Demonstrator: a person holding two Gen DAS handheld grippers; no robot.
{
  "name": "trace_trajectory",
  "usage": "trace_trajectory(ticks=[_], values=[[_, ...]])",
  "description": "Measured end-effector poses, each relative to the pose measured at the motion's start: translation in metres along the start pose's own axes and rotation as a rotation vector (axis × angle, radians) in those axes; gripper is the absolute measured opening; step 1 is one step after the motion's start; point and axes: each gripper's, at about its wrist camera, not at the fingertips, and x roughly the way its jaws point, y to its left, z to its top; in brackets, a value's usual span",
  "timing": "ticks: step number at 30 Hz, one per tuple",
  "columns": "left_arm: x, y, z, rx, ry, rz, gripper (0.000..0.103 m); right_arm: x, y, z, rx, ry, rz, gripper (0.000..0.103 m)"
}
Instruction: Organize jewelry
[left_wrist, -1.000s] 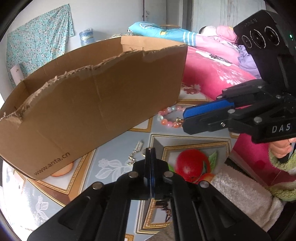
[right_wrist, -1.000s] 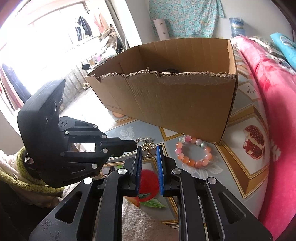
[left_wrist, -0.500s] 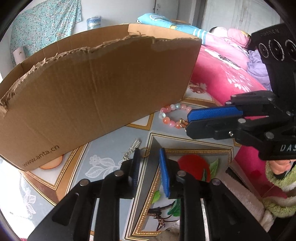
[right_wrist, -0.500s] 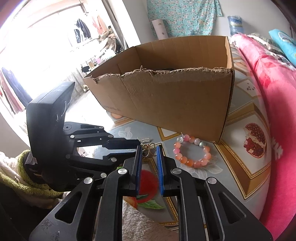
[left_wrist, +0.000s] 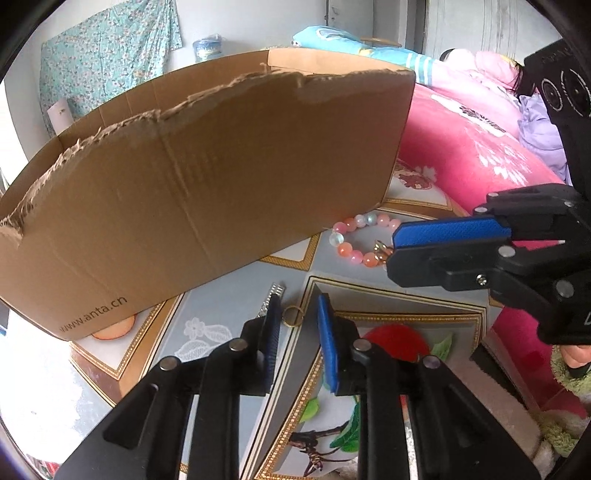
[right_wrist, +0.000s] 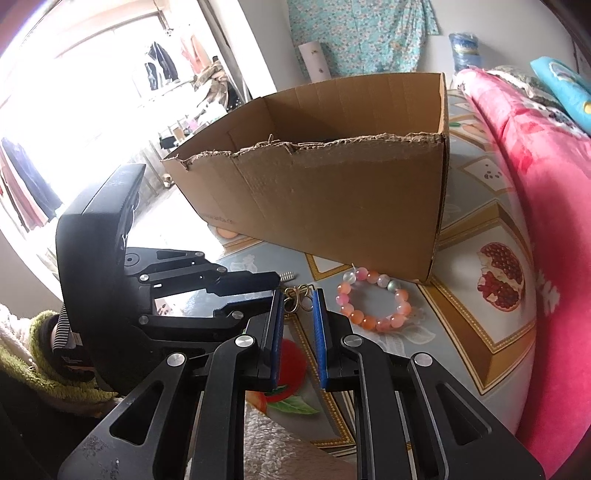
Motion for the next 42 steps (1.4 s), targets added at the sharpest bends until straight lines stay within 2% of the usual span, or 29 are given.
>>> trace_trajectory(ticks=[1, 2, 14, 21, 24, 27, 29, 31, 33, 34, 37, 39, 42], values=[[0.0, -0.001, 0.0, 0.006, -0.002, 0.006, 0.013, 0.0, -0.001, 0.0, 0.002, -0.001, 0.0, 0.013], [0.0, -0.002, 0.0, 0.011, -0.003, 0.01, 0.012, 0.0, -0.001, 0.0, 0.002, -0.002, 0.001, 0.013], [-0.011, 0.0, -0.004, 0.026, -0.046, -0.024, 0.011, -0.007, 0.0, 0.003, -0.008, -0.023, -0.007, 0.013], [-0.07, 0.004, 0.004, 0.059, -0.178, -0.078, 0.012, -0.037, 0.017, 0.022, -0.065, -0.103, 0.003, 0.013], [-0.101, 0.016, 0.017, 0.046, -0.249, -0.096, 0.012, -0.052, 0.027, 0.049, -0.124, -0.162, 0.002, 0.013], [-0.117, 0.037, 0.039, 0.021, -0.288, -0.091, 0.012, -0.051, 0.03, 0.077, -0.153, -0.169, 0.007, 0.013], [-0.111, 0.057, 0.059, -0.017, -0.265, -0.107, 0.012, -0.039, 0.026, 0.103, -0.144, -0.138, 0.023, 0.013], [-0.097, 0.076, 0.077, -0.069, -0.211, -0.138, 0.012, -0.018, 0.016, 0.131, -0.115, -0.067, 0.033, 0.013], [-0.073, 0.096, 0.096, -0.124, -0.134, -0.18, 0.012, 0.009, 0.003, 0.153, -0.078, 0.026, 0.027, 0.013], [-0.064, 0.104, 0.103, -0.144, -0.101, -0.19, 0.012, 0.029, -0.006, 0.165, -0.042, 0.099, 0.017, 0.013], [-0.037, 0.121, 0.117, -0.189, -0.021, -0.209, 0.012, 0.073, -0.027, 0.187, 0.038, 0.241, 0.016, 0.013], [-0.019, 0.125, 0.123, -0.215, 0.036, -0.213, 0.012, 0.096, -0.036, 0.197, 0.058, 0.299, -0.018, 0.014], [-0.003, 0.133, 0.127, -0.256, 0.083, -0.227, 0.015, 0.113, -0.042, 0.2, 0.072, 0.334, -0.042, 0.015]])
